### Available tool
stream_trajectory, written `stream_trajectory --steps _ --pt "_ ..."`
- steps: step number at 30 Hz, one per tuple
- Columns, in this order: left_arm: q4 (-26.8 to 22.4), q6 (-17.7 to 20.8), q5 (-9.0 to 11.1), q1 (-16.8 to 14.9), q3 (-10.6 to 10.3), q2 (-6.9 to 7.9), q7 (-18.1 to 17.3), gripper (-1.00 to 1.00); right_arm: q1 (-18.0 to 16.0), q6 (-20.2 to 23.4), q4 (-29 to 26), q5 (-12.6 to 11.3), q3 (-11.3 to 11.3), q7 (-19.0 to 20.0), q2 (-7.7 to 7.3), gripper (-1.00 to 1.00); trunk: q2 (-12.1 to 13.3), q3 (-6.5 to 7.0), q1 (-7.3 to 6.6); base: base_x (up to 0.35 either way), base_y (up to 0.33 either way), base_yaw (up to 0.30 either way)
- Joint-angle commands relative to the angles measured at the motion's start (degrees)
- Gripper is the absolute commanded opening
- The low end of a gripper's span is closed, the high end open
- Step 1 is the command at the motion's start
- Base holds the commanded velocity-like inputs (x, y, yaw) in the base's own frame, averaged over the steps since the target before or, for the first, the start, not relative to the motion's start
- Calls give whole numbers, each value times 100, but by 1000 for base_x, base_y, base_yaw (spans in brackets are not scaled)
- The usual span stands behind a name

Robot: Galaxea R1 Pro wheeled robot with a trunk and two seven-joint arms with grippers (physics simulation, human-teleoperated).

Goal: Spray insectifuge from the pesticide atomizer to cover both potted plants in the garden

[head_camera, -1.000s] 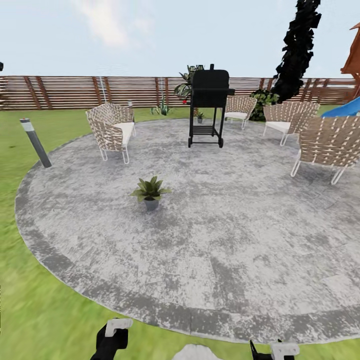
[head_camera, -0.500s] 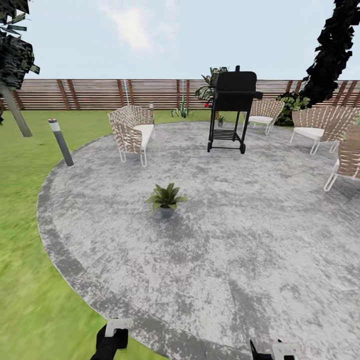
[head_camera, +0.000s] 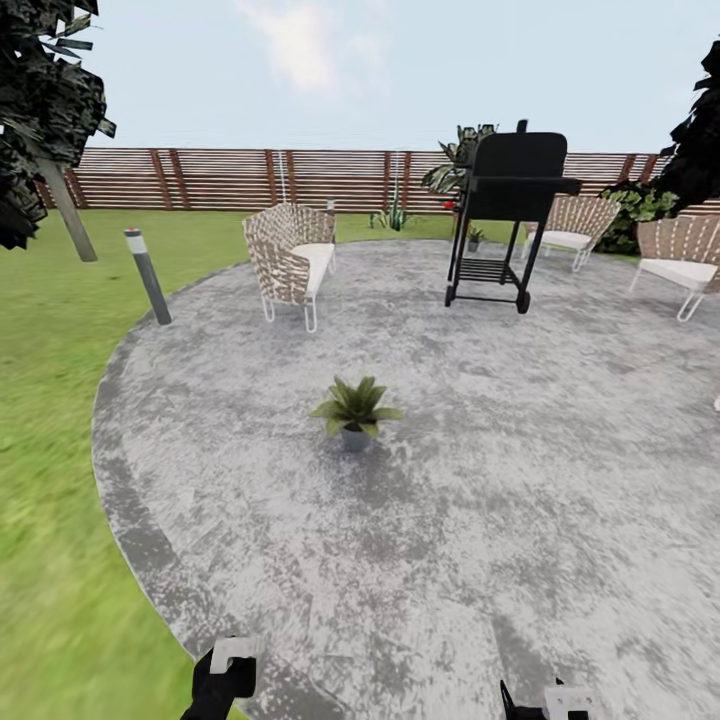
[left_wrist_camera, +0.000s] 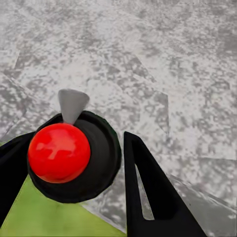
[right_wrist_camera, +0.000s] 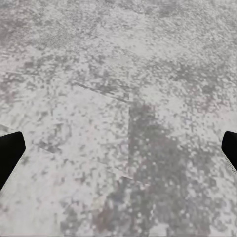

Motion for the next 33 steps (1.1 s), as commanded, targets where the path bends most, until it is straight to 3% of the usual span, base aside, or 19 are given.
stream_trajectory --steps 1,33 --pt "4 -19 0 -3 -1 -2 17 -100 -4 -18 2 49 -30 1 3 100 -1 -5 2 338 0 8" --pt "2 -19 0 -3 -1 -2 17 -100 -2 -18 4 57 -36 0 -5 100 -1 -5 2 338 0 0"
